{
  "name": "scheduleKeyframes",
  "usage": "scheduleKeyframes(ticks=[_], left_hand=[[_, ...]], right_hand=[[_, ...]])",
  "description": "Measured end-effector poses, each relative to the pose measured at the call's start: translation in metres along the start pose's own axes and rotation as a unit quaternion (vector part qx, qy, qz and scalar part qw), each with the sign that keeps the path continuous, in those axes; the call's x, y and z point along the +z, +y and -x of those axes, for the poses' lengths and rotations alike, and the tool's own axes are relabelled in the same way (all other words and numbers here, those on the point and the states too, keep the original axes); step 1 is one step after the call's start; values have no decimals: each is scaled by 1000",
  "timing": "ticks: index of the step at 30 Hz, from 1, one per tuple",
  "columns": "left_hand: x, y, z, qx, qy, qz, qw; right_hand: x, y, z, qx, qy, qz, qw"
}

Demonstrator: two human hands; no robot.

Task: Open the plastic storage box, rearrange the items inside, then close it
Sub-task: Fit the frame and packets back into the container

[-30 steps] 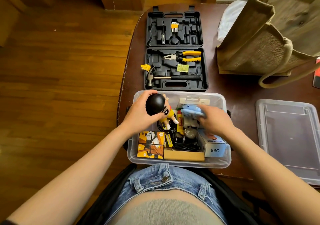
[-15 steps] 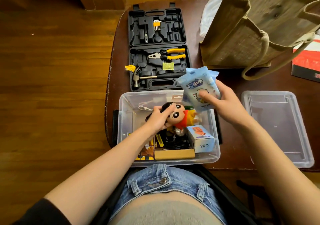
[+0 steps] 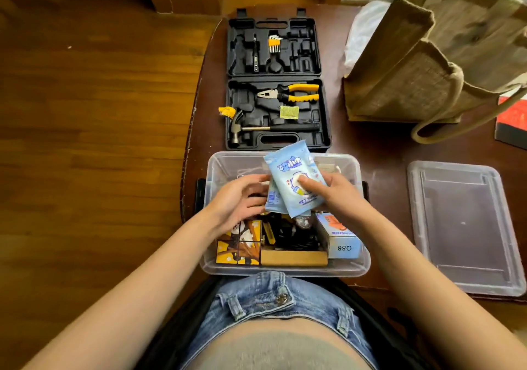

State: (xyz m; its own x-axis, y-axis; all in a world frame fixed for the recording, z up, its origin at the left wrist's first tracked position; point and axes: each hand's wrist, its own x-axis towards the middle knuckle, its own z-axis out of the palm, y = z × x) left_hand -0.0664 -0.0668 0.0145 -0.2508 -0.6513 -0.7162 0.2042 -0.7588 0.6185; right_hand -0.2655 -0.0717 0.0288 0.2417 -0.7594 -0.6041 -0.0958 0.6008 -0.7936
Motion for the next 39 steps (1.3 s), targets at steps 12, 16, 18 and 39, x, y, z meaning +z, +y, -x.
scheduleKeyframes(ticks=[12, 16, 18, 39], left_hand=[[-37, 10, 23, 102, 112, -86, 985], [-53, 18, 20, 117, 130, 31, 984], [-61, 21, 18, 122, 139, 79, 980], [-54, 11, 9, 79, 76, 114, 987]], right_hand=[[25, -1, -20, -3, 16, 74, 997], [25, 2, -25, 16, 45, -8, 999], [27, 4, -28, 32, 34, 26, 999], [108, 39, -102, 131, -122, 484, 857]])
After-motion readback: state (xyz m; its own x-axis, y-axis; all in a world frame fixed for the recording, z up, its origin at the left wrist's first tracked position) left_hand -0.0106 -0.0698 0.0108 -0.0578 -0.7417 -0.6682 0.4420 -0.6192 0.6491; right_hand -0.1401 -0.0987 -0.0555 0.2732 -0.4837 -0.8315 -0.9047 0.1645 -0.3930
